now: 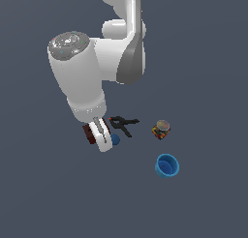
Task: Pick up a designated object from a clutter of objects.
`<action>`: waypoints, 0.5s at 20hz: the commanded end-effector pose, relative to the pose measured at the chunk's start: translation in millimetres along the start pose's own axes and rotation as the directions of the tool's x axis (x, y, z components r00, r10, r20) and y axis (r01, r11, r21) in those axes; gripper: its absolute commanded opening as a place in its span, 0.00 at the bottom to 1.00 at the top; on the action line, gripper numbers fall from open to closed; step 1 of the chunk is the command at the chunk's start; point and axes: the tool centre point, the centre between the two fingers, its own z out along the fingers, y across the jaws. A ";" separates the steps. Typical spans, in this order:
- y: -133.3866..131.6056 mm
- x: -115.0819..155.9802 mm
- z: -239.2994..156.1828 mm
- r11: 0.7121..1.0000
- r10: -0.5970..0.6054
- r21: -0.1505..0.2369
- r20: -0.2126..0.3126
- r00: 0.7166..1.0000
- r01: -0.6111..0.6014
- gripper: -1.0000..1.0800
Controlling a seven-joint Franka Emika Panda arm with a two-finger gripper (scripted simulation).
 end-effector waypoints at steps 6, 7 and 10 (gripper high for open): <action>-30.6 -25.7 -72.9 1.000 0.000 0.001 -0.001 1.000 0.000 0.00; -33.8 -28.2 -80.0 1.000 0.000 0.001 -0.001 1.000 0.000 0.00; -42.1 -34.4 -97.8 1.000 0.000 0.001 -0.001 1.000 0.000 0.00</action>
